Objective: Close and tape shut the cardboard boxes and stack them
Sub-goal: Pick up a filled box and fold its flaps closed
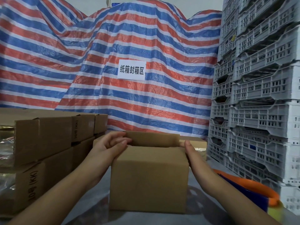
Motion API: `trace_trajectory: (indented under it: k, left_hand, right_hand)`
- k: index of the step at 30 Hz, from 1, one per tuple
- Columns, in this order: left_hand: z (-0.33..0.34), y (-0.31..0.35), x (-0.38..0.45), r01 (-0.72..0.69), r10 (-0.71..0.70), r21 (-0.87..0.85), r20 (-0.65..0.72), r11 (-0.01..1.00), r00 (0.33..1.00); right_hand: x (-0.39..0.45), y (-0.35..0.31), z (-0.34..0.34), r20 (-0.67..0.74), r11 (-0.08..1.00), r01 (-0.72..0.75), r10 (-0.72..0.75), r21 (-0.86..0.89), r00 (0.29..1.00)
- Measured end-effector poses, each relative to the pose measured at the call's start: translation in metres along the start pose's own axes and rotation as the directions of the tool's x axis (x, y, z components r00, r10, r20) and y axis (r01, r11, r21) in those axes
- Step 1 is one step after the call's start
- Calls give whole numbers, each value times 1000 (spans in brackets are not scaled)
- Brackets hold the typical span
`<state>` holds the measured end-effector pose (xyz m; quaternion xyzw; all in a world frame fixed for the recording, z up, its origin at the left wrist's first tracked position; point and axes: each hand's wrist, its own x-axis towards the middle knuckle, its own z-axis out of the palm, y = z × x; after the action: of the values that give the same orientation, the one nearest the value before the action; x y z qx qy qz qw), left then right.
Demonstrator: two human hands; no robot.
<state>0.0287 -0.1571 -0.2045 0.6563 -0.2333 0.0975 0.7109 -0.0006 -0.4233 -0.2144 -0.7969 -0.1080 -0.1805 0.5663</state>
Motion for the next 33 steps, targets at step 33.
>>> trace_trajectory:
  k: [33]
  left_hand:
    - [1,-6,3,41,-16,202,-124,979,992]
  right_hand:
    - [-8,-5,10,-99,942,98,-70,320,993]
